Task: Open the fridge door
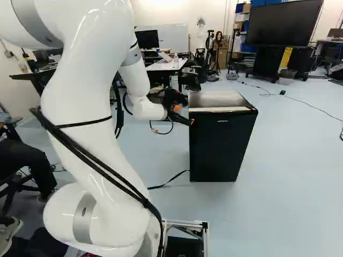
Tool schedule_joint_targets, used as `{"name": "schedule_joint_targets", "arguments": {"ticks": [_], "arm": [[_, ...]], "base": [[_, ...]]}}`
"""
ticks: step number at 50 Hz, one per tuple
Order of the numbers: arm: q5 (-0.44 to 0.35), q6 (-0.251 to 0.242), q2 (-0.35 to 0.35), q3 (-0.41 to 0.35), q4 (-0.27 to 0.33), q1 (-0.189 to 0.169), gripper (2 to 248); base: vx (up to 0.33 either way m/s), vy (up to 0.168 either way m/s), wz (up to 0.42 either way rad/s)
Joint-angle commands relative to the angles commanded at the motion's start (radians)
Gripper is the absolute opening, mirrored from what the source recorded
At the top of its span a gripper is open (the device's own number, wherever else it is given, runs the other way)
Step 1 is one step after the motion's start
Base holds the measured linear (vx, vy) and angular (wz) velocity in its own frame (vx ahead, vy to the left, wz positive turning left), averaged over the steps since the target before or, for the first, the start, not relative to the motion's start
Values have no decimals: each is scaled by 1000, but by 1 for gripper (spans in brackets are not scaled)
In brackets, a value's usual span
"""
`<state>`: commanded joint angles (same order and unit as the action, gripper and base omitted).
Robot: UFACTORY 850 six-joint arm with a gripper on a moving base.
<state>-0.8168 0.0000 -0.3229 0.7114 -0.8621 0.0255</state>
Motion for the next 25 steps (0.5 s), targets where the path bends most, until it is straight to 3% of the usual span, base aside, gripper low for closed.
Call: {"name": "schedule_joint_targets", "arguments": {"ticks": [25], "arm": [[0,0,-34,43,-141,0,247]], "base": [[0,0,0]]}}
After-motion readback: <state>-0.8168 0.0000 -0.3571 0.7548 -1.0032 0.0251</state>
